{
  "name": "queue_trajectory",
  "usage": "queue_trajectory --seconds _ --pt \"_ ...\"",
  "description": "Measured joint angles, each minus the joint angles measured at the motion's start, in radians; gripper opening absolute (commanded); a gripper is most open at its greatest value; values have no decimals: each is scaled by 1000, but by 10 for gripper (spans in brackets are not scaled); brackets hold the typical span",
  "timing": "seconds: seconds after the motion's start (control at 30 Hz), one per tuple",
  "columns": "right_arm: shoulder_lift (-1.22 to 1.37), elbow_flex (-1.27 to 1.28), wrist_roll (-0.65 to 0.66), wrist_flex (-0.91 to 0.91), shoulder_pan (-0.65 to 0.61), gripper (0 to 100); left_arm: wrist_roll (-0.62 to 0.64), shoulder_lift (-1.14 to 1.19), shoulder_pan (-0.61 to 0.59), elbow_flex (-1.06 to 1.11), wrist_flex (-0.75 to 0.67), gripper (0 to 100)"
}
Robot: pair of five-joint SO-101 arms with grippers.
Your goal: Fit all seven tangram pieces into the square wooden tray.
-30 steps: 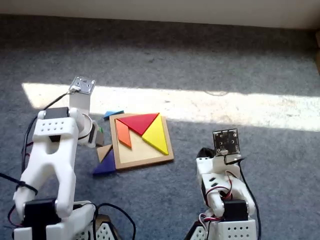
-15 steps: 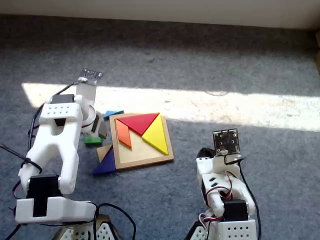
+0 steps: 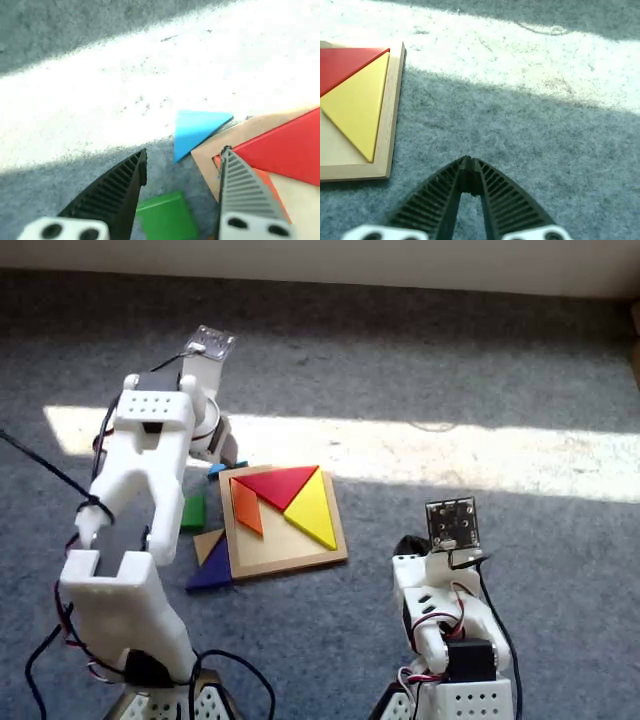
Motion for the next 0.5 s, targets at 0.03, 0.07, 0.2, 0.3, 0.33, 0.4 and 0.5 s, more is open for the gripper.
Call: queue_trajectory --seconds 0.03,0.07,0.2,0.3,0.33,0.4,0.5 --pt "0 0 0 0 0 9 0 29 9 -40 15 236" --pt "0 0 0 0 0 9 0 61 17 -78 28 236" --pt "0 0 0 0 0 9 0 187 20 -218 72 235" --pt "0 0 0 0 0 9 0 293 15 -308 107 235" --pt "0 0 0 0 0 9 -3 322 17 -339 123 235" --pt "0 0 0 0 0 9 -3 368 17 -400 155 235" --pt "0 0 0 0 0 9 -3 427 14 -497 209 234"
